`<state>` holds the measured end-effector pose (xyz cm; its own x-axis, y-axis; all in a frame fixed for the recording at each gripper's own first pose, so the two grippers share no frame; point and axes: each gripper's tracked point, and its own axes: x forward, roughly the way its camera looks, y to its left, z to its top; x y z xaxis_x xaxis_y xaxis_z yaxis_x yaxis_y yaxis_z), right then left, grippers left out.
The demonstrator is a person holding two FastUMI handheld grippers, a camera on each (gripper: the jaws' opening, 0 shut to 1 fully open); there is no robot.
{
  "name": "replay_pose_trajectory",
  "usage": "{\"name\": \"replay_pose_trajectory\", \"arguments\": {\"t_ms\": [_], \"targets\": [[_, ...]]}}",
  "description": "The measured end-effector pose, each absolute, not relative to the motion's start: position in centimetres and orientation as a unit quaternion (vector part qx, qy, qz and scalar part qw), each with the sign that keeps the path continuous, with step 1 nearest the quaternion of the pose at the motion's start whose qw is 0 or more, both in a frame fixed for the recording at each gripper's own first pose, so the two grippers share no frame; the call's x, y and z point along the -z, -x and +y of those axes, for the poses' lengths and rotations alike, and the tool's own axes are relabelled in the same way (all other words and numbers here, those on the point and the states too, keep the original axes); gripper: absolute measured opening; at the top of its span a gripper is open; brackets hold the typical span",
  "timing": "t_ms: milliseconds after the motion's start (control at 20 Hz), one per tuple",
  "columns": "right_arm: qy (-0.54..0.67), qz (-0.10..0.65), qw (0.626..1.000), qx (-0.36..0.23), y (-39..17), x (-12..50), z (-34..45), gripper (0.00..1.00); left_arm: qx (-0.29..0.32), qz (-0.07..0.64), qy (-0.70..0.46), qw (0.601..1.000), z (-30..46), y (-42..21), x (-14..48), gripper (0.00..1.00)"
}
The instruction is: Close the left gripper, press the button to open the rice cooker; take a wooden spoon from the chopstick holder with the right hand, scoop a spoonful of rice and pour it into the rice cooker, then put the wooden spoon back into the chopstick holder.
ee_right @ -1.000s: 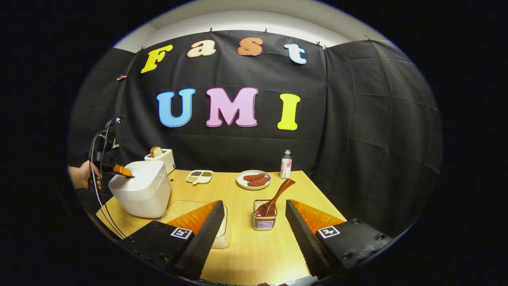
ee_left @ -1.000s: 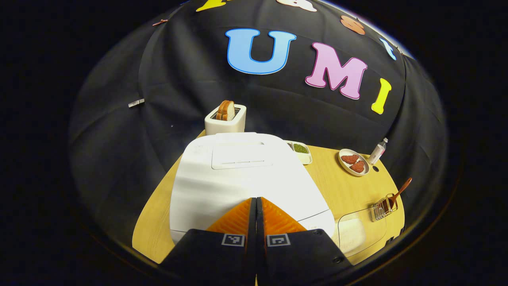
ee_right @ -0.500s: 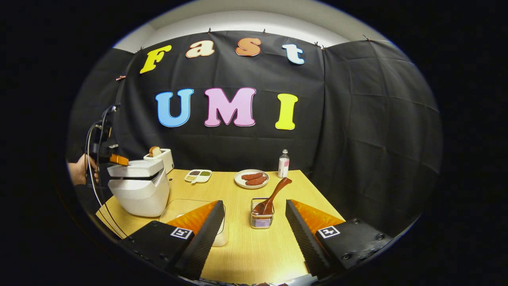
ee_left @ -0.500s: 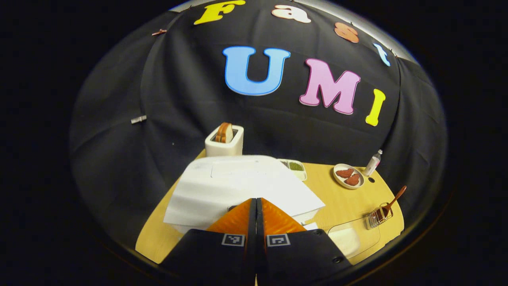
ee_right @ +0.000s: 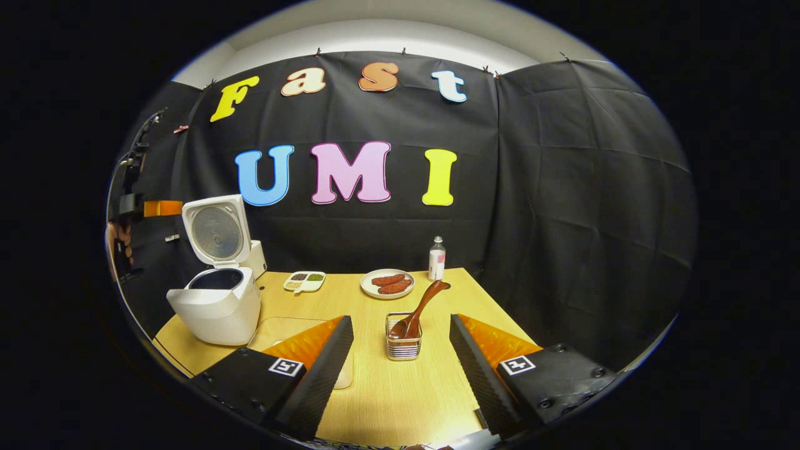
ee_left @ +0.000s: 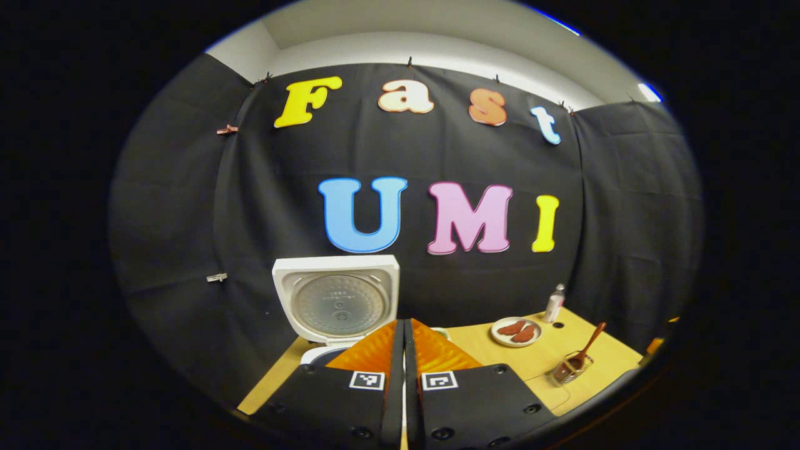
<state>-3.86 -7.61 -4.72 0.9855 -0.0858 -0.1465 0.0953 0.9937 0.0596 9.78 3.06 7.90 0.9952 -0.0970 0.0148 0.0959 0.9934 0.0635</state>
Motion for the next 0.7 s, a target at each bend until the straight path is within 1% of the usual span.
{"name": "replay_pose_trajectory", "arguments": {"t_ms": [50, 100, 150, 300, 400, 450, 500, 700], "targets": [[-0.036, 0.073, 0.996, 0.045, 3.7, 4.8, -7.6, 0.98, 0.058, -0.015, -0.019, 0.998, 1.9, -8.4, -8.0, 0.08], [-0.037, 0.075, 0.995, 0.045, 3.5, 4.8, -7.6, 0.98, 0.068, -0.019, -0.008, 0.997, 0.9, -7.2, -8.1, 0.12], [-0.039, 0.079, 0.995, 0.046, 3.2, 5.1, -7.6, 0.98, 0.076, -0.023, -0.002, 0.997, 0.0, -6.2, -8.1, 0.09], [-0.047, 0.084, 0.994, 0.042, 2.4, 5.4, -7.7, 0.98, 0.079, -0.019, 0.005, 0.997, -1.0, -4.3, -7.2, 0.09], [-0.052, 0.09, 0.994, 0.04, 1.6, 5.7, -7.9, 0.98, 0.064, -0.007, 0.007, 0.998, -0.8, -3.4, -6.1, 0.13], [-0.055, 0.091, 0.994, 0.04, 1.2, 5.8, -8.1, 0.98, 0.062, -0.009, 0.007, 0.998, -0.9, -3.0, -6.1, 0.18], [-0.058, 0.09, 0.993, 0.041, 0.7, 5.7, -8.4, 0.98, 0.062, -0.011, 0.005, 0.998, -1.4, -2.6, -5.8, 0.21], [-0.064, 0.091, 0.993, 0.04, -1.6, 5.9, -9.2, 0.98, 0.053, -0.004, -0.012, 0.999, -1.9, -1.7, -4.1, 0.79]]}}
